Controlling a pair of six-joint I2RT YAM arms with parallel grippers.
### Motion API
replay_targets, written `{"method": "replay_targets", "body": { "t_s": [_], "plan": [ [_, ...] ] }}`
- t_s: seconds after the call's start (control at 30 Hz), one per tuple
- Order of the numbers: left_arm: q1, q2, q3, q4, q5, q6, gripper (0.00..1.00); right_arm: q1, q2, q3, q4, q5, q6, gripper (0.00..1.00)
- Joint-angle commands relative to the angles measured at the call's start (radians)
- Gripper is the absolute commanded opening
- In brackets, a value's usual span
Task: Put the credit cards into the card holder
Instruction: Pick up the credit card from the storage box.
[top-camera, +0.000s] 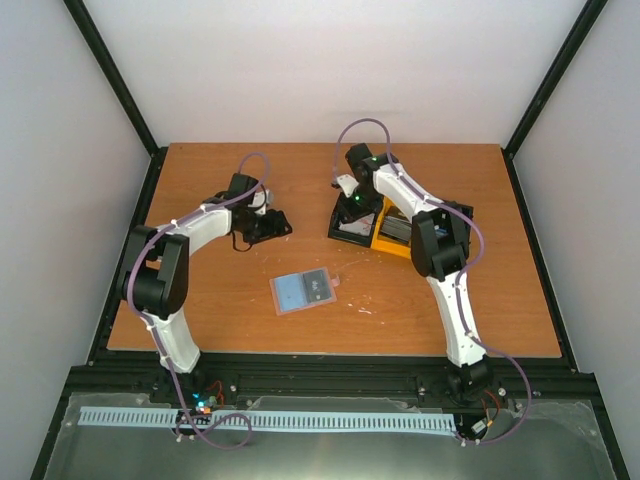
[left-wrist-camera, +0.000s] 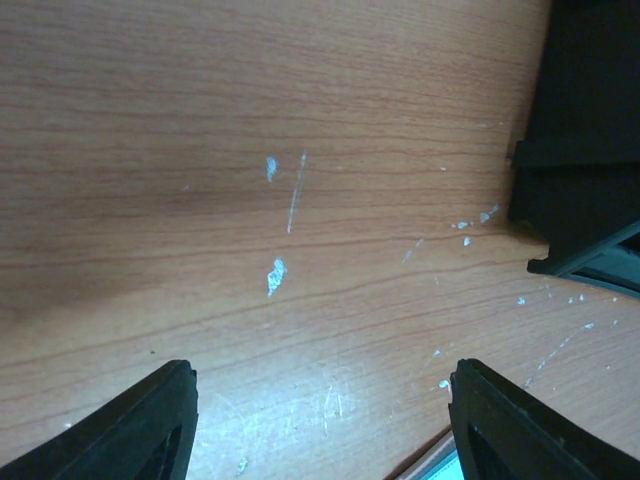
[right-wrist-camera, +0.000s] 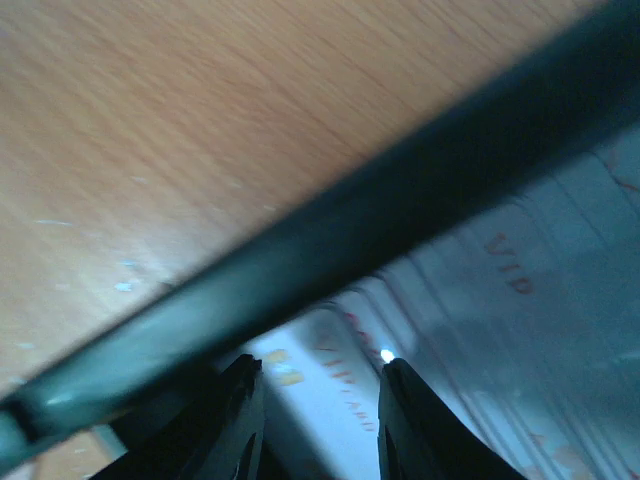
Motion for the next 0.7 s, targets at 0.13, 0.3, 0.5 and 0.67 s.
{"method": "replay_targets", "body": {
  "t_s": [0.13,0.3,0.5,0.67],
  "plan": [
    [0.029,0.023,0.056,-0.056,-0.035,0.096,0.70,-0.006,0.024,0.025,-0.009,0.146,-0.024,0.37],
    [0.039,0.028,0.061,-0.054,-0.023,0.106,0.70,-0.006,0.048,0.043,-0.059,0.115,-0.057,0.37],
    [0.039,0.053,0.071,-0.055,-0.016,0.107,0.71,-0.006,0.011,0.020,-0.044,0.117,-0.040,0.28],
    [0.039,0.063,0.072,-0.057,-0.011,0.106,0.70,-0.006,0.015,0.025,-0.054,0.098,-0.037,0.19]
  ]
}}
